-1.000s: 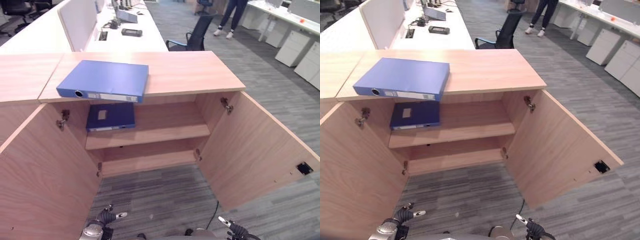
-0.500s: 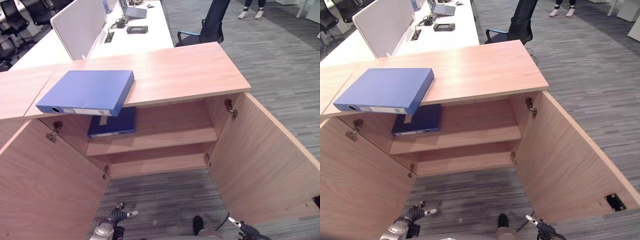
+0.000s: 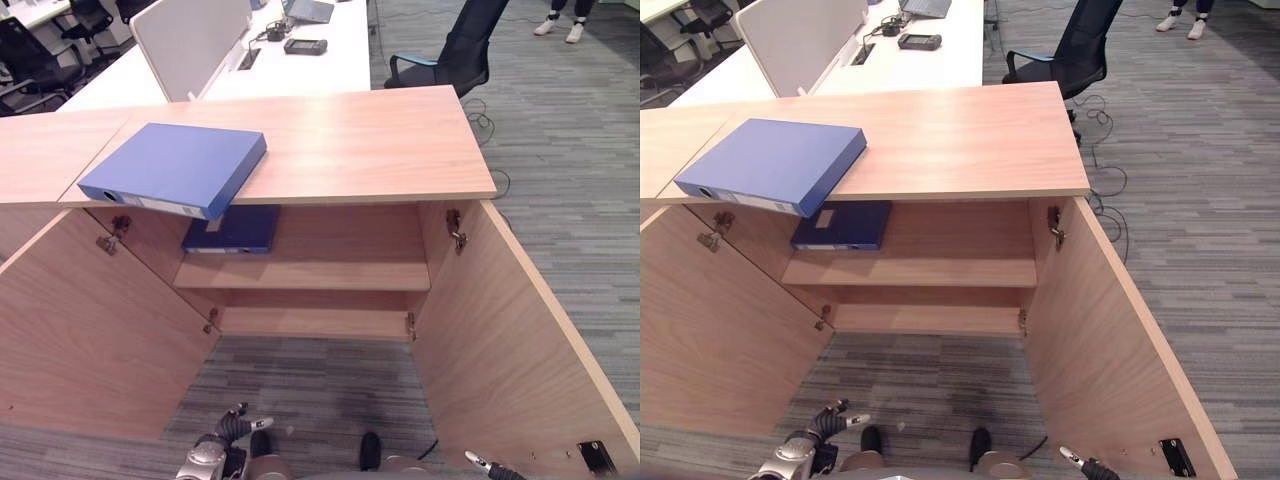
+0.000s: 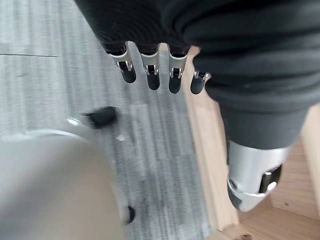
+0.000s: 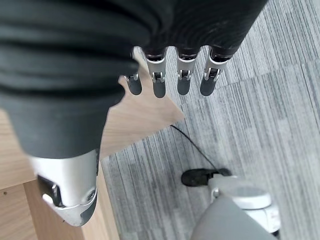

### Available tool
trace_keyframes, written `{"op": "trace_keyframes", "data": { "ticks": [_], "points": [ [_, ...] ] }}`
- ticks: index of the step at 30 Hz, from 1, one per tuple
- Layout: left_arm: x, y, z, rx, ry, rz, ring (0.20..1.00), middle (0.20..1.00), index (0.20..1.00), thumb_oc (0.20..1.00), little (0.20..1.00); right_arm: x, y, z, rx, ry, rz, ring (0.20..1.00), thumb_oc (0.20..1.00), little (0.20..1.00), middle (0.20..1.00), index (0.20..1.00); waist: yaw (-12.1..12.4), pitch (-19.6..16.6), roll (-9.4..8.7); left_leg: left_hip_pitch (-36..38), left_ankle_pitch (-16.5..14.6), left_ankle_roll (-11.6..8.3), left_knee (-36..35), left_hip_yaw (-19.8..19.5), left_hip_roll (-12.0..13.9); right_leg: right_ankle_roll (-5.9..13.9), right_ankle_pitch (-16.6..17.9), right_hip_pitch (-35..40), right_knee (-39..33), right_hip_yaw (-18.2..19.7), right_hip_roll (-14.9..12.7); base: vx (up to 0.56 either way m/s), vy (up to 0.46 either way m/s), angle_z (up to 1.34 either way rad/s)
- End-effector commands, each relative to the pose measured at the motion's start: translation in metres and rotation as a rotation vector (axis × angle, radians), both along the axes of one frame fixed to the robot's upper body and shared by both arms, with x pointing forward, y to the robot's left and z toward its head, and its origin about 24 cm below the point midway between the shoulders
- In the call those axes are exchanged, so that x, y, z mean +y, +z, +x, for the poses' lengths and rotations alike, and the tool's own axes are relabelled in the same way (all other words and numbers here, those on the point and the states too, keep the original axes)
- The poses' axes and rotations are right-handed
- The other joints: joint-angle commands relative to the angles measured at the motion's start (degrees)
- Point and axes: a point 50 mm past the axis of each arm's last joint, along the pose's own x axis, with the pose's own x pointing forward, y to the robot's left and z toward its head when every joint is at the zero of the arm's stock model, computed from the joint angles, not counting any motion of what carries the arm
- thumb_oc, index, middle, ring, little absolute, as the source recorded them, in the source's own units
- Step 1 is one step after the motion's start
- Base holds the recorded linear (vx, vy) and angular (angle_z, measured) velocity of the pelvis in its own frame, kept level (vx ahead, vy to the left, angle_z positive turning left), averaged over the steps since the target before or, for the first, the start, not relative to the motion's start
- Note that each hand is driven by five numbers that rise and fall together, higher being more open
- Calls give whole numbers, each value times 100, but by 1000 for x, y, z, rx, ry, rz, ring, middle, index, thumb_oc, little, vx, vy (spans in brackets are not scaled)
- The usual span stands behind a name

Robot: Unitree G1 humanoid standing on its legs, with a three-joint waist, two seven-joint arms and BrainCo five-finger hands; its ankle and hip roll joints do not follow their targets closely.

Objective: Put the empty folder in the office cabinet

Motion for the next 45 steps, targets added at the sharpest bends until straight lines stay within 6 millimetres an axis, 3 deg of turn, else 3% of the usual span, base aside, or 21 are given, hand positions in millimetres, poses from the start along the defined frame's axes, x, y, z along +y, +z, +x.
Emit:
{"op": "trace_keyframes", "data": {
  "ticks": [1,14,20,23,27,28,30,37,45],
  "points": [
    [19,12,18,-71,-3,59,1000,1000,1000,1000,1000,4,-1,4,-18,16,4,1000,1000,1000,1000,1000,-25,-142,11,481,-787,470,272,-15,-138,1036,-452,417,61,509,-599,148,112,-15],
    [25,12,15,-69,16,77,1000,1000,1000,1000,1000,31,-9,8,-13,81,73,1000,1000,1000,1000,1000,62,-401,-104,767,-1092,738,47,95,-432,1267,-311,404,70,613,-846,50,109,-3],
    [28,23,34,-158,5,90,1000,1000,1000,1000,1000,33,-9,7,-1,96,72,1000,1000,1000,1000,1000,146,-406,-191,752,-1179,851,47,74,-558,1390,-231,351,122,603,-1019,3,101,-2],
    [27,37,56,-258,-42,99,1000,1000,1000,1000,1000,31,-8,11,-14,90,67,1000,1000,1000,1000,1000,212,-365,-253,700,-1231,950,47,37,-681,1497,-176,249,272,632,-1156,-14,180,2],
    [26,50,73,-325,-95,111,1000,1000,1000,1000,1000,34,-7,21,-47,79,77,1000,1000,1000,1000,1000,268,-280,-280,666,-1273,1046,47,24,-751,1572,-193,-15,752,687,-1247,-58,111,3],
    [24,59,83,-380,-131,123,1000,1000,1000,1000,1000,36,-5,33,-81,84,81,1000,1000,1000,1000,1000,287,-117,-245,697,-1274,1108,47,47,-753,1679,2,-335,1243,681,-1249,-122,85,-5],
    [23,66,90,-414,-172,137,1000,1000,1000,1000,1000,40,-4,41,-103,96,88,1000,1000,1000,1000,1000,324,-46,-184,708,-1297,1126,47,70,-752,1766,107,-515,1453,587,-1280,-66,77,-7],
    [20,86,103,-526,-188,123,1000,1000,1000,1000,1000,47,-7,32,-81,133,107,1000,1000,1000,1000,1000,318,-151,-220,759,-1360,1103,47,-5,-815,1595,39,-230,720,721,-1265,45,-15,8],
    [14,95,104,-576,-230,113,1000,1000,1000,1000,1000,40,-9,14,-32,120,98,1000,1000,1000,1000,1000,302,-298,-267,791,-1401,1025,47,-18,-806,1545,21,150,232,547,-1255,37,-43,1]
  ]
}}
